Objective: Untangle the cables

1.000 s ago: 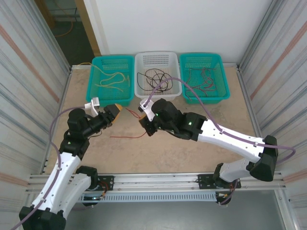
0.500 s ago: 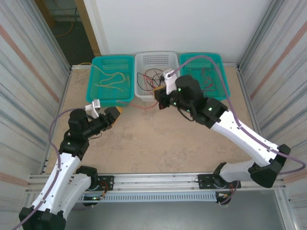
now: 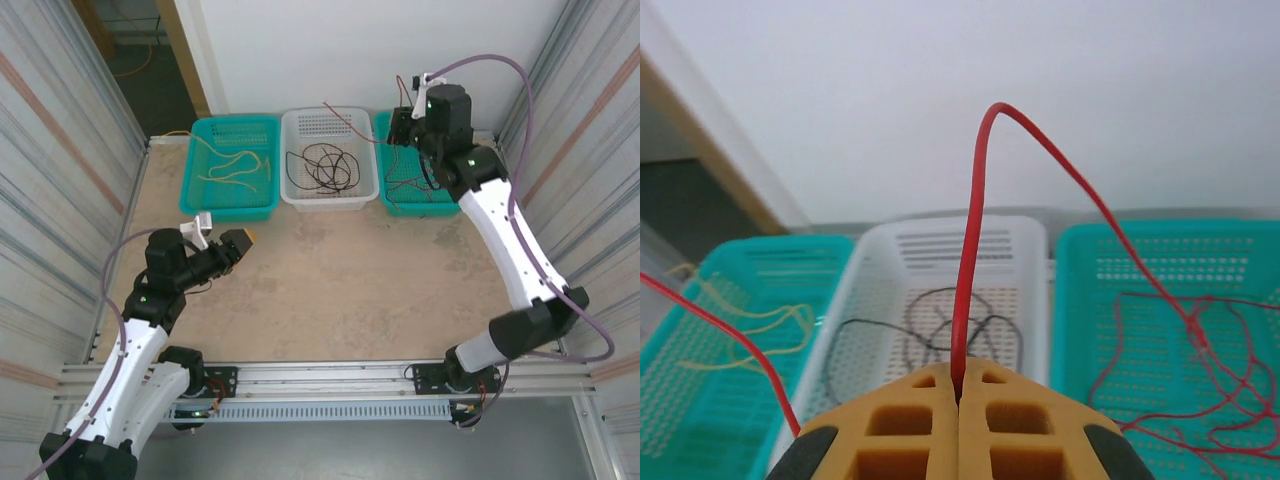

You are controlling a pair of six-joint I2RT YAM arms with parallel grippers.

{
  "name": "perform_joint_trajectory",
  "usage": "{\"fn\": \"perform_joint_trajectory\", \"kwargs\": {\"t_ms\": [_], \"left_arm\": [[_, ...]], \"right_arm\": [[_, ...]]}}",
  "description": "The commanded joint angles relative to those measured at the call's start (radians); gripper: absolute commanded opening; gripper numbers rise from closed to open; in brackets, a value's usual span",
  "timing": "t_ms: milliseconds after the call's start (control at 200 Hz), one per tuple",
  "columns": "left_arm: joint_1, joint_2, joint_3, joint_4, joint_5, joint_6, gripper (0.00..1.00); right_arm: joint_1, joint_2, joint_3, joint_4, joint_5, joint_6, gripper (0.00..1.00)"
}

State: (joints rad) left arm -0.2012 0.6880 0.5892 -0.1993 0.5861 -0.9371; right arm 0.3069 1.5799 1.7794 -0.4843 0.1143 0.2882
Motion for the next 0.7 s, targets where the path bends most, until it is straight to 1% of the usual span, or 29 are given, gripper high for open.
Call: {"fn": "perform_joint_trajectory", "kwargs": {"t_ms": [0,115,261,291,376,411,461,531,696], "left_arm": [[0.0,-0.01,0.04,-0.019,0.009,0.04,0.62],[0.0,-0.009,0.046,-0.022,0.004,0.048,0.62],[0.0,0.003,0.066,-0.034,0.006,0.066,0.62],[0.0,0.005,0.07,-0.035,0.007,0.069,0.62],[0.0,0.007,0.076,-0.039,0.008,0.075,0.62],[0.0,0.006,0.078,-0.041,0.008,0.077,0.62],[0.0,0.003,0.082,-0.051,0.005,0.087,0.62],[0.0,-0.003,0.097,-0.08,-0.008,0.112,0.63],[0.0,-0.006,0.174,-0.183,-0.08,0.228,0.66]], "right_arm": [[-0.056,0.061,0.077,-0.051,0.031,0.033,0.0],[-0.094,0.135,0.13,-0.076,0.033,0.023,0.0],[-0.128,0.215,0.163,-0.093,0.081,0.005,0.03],[-0.137,0.235,0.181,-0.104,0.086,0.005,0.08],[-0.153,0.295,0.256,-0.171,0.074,-0.002,0.34],[-0.153,0.312,0.286,-0.2,0.077,-0.006,0.4],[-0.151,0.315,0.295,-0.213,0.08,-0.009,0.44],[-0.149,0.284,0.261,-0.194,0.083,-0.005,0.48],[-0.137,0.148,0.131,-0.12,0.058,0.016,0.53]]}}
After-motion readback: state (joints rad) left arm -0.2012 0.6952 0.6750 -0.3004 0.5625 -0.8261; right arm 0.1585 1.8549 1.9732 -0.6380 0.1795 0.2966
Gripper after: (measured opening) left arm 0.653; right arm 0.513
